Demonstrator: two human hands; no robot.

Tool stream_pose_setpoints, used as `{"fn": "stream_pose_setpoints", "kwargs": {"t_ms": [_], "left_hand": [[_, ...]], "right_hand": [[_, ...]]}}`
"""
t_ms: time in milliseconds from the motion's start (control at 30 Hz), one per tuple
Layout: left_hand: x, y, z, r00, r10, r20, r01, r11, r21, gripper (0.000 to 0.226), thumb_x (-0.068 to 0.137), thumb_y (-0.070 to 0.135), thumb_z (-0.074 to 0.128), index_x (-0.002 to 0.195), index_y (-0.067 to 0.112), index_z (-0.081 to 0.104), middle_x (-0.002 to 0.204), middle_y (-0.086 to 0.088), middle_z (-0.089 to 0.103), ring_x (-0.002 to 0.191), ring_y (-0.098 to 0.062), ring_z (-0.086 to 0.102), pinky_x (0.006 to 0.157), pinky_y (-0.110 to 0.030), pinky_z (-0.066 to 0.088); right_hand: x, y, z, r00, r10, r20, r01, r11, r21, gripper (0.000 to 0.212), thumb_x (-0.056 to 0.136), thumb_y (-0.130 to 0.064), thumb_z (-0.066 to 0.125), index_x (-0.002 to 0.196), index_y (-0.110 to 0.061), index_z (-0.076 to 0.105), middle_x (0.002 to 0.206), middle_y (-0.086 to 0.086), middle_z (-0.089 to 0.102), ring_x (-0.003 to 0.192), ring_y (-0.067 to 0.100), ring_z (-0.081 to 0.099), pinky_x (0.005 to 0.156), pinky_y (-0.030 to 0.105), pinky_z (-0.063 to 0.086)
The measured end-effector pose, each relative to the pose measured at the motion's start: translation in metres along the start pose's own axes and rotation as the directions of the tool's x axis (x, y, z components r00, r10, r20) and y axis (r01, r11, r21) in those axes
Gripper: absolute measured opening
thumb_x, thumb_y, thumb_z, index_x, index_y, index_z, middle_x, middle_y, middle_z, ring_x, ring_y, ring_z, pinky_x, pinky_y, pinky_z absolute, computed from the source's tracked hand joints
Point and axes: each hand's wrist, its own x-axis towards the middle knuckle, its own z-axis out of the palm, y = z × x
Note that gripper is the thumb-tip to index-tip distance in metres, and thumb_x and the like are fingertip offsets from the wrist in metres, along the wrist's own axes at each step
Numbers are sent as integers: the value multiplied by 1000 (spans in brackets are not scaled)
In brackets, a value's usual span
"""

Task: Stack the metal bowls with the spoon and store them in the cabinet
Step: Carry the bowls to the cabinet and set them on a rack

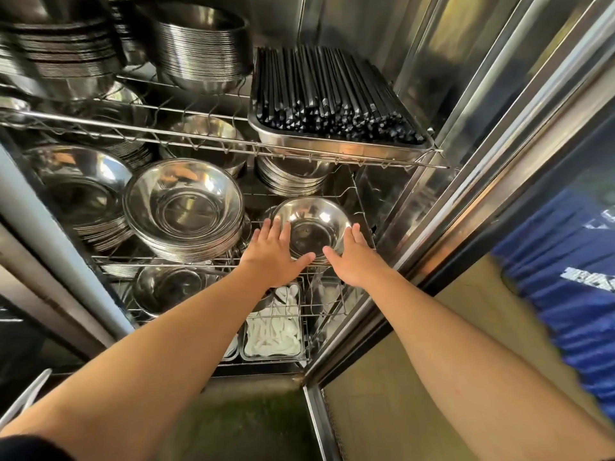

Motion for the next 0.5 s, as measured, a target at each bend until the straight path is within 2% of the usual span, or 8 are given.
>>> {"fn": "stream_pose_setpoints", "kwargs": {"t_ms": [300,500], "left_hand": [[-9,-12,-2,1000,-22,-13,21,999,-41,116,81,90,16,160,10,-13,171,-13,-7,157,-30,-11,126,-47,-3],[-18,-17,-10,998,-56,-12,54,992,-117,122,77,94,21,161,13,-16,172,-10,-6,157,-29,-10,127,-48,3]], "right_hand": [[-1,-11,3,1000,-22,14,22,1000,18,86,100,-64,32,162,-18,-6,167,-2,-22,156,24,1,121,52,18],[-2,-21,6,999,-28,37,28,999,16,85,101,-62,31,162,-16,-7,167,-1,-22,156,21,-5,121,53,15]]}}
